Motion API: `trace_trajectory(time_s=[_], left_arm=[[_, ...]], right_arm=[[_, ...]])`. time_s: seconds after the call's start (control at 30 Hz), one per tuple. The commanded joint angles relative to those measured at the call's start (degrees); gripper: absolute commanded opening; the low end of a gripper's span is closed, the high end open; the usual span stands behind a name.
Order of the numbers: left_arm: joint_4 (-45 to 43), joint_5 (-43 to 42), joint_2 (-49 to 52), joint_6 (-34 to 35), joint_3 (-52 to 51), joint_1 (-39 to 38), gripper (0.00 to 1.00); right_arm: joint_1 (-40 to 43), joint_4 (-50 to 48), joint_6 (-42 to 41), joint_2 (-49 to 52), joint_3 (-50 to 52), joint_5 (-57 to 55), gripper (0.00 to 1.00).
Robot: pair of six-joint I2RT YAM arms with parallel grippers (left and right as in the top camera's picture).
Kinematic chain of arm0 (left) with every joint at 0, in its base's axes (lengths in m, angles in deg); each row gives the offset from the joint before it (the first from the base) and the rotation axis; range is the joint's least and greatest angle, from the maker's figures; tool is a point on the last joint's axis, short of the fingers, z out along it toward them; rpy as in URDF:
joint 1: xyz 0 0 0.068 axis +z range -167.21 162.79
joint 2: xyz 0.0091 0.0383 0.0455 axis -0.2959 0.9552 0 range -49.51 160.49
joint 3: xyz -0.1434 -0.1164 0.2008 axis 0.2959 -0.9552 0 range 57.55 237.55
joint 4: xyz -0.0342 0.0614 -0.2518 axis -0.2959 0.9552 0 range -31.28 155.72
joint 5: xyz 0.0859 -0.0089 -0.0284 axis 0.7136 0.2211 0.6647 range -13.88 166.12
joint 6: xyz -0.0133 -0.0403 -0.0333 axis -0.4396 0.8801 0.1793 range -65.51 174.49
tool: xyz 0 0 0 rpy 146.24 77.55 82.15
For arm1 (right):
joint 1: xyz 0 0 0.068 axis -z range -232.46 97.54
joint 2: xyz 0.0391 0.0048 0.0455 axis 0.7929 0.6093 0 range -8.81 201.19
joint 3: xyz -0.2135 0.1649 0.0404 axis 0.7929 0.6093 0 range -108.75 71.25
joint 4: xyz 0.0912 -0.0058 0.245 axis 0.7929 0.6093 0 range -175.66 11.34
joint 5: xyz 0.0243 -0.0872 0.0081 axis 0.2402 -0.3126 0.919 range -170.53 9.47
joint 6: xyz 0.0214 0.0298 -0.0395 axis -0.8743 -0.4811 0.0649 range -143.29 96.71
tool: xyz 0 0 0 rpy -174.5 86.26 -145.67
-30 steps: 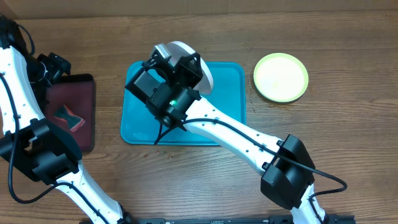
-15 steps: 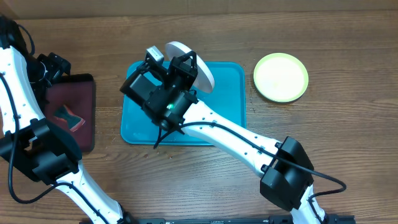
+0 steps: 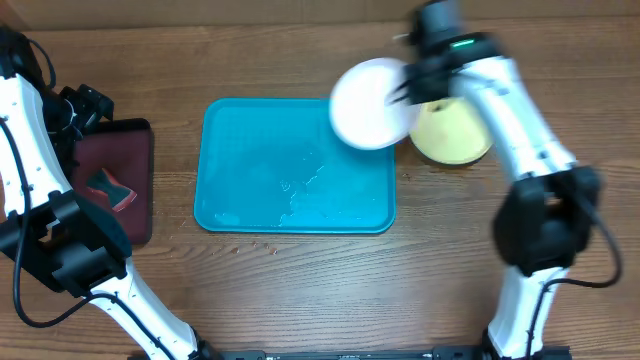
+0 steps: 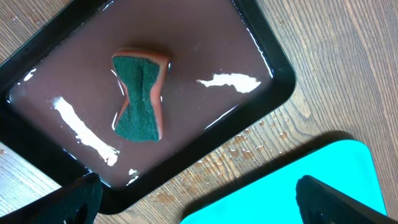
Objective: Clean dirty plates on tray and stack at the side
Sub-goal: 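Lift the white plate with the right gripper onto the yellow plate stack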
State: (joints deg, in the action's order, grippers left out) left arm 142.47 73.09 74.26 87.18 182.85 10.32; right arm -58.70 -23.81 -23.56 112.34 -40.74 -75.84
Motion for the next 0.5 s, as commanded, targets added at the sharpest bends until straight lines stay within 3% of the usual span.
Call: trace_trajectory(time_s=[0.0,0.2,0.47], left_arm=[[0.0,-0.4,-0.3,0.3,0.5,0.2,1.0],[0.0,-0.4,-0.3,0.3,0.5,0.2,1.0],[0.0,-0.4,-0.3,0.3,0.5,0.2,1.0]], right_arm=[[9.9,2.3,-3.2,-1.6,-1.2,20.7,0.04],[21.1,2.6,-3.0,-1.6,3.1,20.5,0.04],[23.0,-8.1,-3.0,-1.5,15.3,18.9,0.04]])
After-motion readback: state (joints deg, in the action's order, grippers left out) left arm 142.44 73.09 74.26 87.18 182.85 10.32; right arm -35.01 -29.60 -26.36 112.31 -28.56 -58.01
